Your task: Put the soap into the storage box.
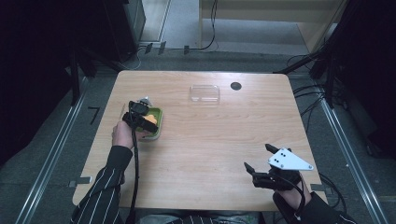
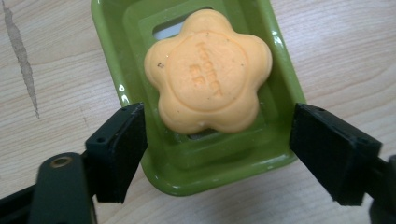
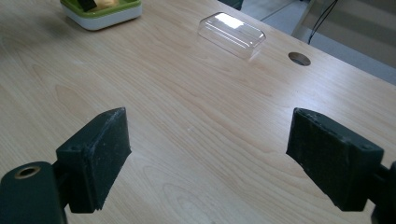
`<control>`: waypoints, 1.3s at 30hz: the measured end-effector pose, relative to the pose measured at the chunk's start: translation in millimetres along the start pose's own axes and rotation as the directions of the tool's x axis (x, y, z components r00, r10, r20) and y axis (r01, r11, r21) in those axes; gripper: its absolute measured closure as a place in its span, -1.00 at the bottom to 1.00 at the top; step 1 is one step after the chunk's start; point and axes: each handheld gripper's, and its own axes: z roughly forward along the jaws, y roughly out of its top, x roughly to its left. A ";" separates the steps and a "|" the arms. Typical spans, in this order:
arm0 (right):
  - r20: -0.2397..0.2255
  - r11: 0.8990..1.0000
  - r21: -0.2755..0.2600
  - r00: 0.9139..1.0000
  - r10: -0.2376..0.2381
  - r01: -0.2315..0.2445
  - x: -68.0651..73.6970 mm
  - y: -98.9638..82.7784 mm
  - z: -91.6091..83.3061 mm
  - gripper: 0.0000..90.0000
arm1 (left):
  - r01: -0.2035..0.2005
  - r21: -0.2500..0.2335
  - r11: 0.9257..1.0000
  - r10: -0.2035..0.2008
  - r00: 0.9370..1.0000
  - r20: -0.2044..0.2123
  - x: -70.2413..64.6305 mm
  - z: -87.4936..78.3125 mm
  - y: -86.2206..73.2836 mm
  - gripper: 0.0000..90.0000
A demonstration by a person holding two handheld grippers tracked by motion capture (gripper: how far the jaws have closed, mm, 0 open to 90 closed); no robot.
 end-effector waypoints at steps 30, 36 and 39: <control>0.004 1.000 -0.003 1.000 0.004 -0.003 0.2 0.0 -0.8 -0.70 | -0.032 0.033 0.999 0.031 0.999 0.020 -15.5 -22.5 -45.8 -1.00; 0.003 1.000 -0.004 1.000 0.007 -0.007 0.3 -0.2 -1.2 -0.70 | -0.056 0.056 0.997 0.054 0.998 0.022 -21.9 -22.4 -56.6 -1.00; 0.003 1.000 -0.005 1.000 0.006 -0.006 0.2 -0.3 -1.2 -0.70 | -0.070 0.069 0.995 0.068 0.997 0.031 -25.4 -24.5 -65.7 -1.00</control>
